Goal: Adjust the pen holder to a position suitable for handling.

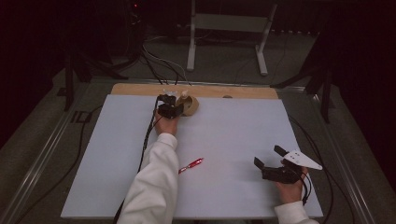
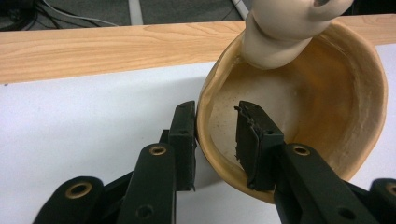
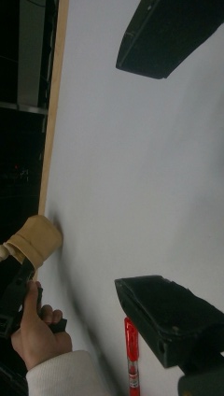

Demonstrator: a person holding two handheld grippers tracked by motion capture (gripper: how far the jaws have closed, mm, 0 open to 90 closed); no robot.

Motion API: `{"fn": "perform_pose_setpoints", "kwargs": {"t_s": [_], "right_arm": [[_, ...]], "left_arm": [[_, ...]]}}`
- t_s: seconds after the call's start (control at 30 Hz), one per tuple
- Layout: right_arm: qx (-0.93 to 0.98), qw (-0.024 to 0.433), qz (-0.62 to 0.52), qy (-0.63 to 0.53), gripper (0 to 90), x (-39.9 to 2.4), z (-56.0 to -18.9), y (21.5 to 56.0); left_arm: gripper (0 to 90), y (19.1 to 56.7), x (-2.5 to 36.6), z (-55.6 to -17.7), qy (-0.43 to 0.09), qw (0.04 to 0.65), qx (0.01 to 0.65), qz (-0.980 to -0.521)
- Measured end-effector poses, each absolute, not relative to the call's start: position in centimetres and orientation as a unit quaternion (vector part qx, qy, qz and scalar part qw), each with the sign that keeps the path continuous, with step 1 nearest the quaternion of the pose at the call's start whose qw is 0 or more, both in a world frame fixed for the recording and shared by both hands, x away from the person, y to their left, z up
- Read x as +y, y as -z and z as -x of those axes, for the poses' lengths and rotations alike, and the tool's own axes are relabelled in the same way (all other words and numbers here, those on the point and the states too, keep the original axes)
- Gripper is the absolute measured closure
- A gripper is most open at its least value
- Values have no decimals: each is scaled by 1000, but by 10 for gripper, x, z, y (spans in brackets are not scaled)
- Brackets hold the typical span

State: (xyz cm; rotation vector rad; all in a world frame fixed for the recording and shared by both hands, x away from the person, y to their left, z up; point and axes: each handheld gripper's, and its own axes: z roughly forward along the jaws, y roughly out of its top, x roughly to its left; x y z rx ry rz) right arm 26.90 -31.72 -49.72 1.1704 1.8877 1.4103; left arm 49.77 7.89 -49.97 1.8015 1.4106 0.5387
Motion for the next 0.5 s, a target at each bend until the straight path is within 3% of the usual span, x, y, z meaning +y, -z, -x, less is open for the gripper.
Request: {"fn": "perform_pose_setpoints", "kwargs": {"t_s": [0.17, 0.3, 0.5], "right_arm": [[694, 252, -431, -518, 0, -317, -269, 497], [695, 252, -430, -518, 0, -317, -269, 497], [695, 252, -430, -519, 0, -317, -269, 497]], "left_arm": [[693, 501, 77, -496, -226, 377, 554, -707], [814, 501, 80, -494, -224, 394, 551, -701], [818, 499, 78, -490, -229, 395, 532, -713]]}}
